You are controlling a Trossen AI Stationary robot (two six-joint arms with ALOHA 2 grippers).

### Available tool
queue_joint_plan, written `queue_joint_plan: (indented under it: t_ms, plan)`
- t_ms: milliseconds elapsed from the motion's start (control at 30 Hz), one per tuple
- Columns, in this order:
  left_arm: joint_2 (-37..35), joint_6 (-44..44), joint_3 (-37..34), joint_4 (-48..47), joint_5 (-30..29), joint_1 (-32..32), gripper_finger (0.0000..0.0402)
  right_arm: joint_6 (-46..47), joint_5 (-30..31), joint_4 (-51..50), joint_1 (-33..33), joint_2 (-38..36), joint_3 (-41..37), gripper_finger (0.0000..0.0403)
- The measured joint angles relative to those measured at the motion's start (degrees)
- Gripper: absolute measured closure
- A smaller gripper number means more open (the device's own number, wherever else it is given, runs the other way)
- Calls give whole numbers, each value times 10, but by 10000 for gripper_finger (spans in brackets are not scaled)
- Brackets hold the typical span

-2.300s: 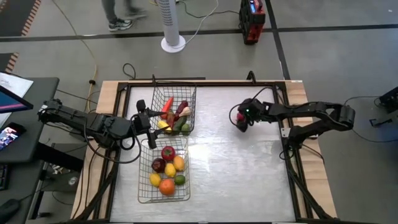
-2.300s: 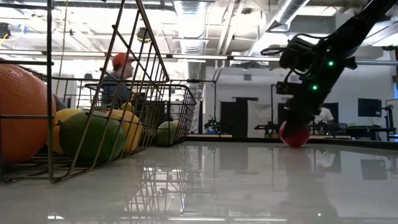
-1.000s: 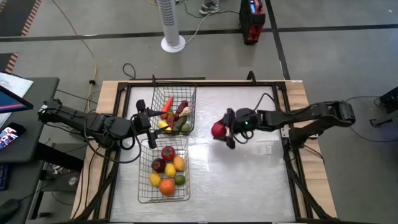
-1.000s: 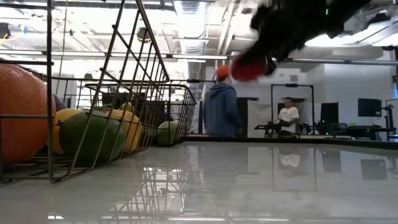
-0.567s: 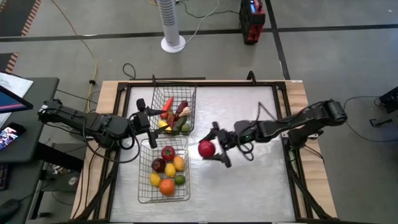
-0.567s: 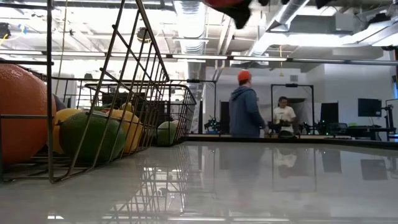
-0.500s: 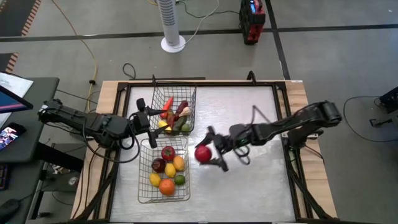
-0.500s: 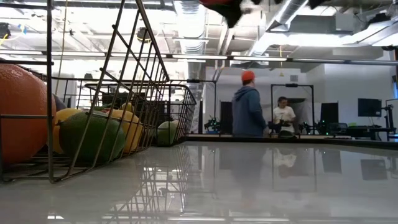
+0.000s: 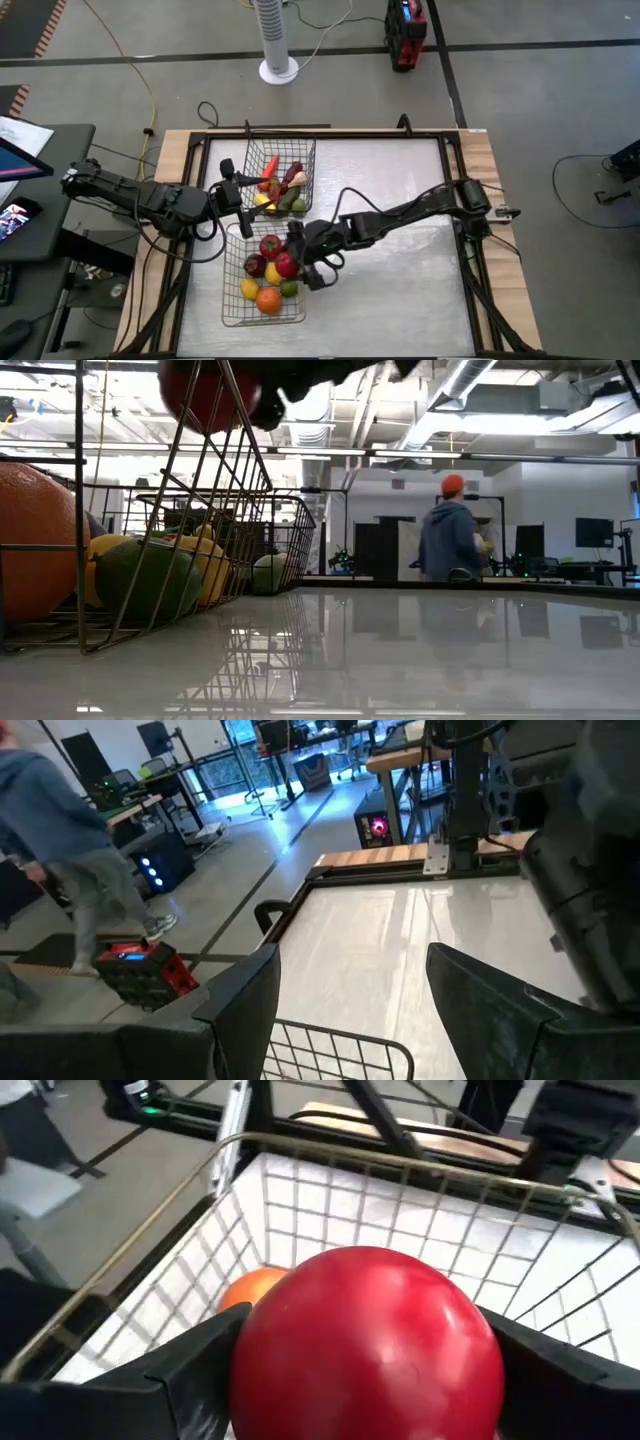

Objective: Sort produce into baskets
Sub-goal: Put the red tomato into the gold wire basket, then return to Home Position

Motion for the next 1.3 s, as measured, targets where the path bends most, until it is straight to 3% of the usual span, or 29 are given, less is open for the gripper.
queue_joint_plan:
  t_ms: [433, 600, 800, 900, 1133, 1300]
  plan:
    - [0, 2, 0, 0, 0, 0, 160, -6, 0, -57, -15, -18, 21, 12]
    - [-1, 8, 0, -1, -1, 0, 160, -8, 74, -111, -9, -83, -5, 12]
    - [-1, 20, 0, 5, -6, 0, 160, 17, 182, -47, -4, -195, -173, 17]
    - [-2, 37, -9, 38, -2, 0, 160, 53, 208, 46, -11, -266, -292, 19]
    - [-48, 132, -156, 302, -26, 40, 176, 104, 239, 178, -24, -446, -524, 19]
    - [-144, 72, -218, 313, -23, 47, 193, 153, 264, 220, -25, -571, -650, 19]
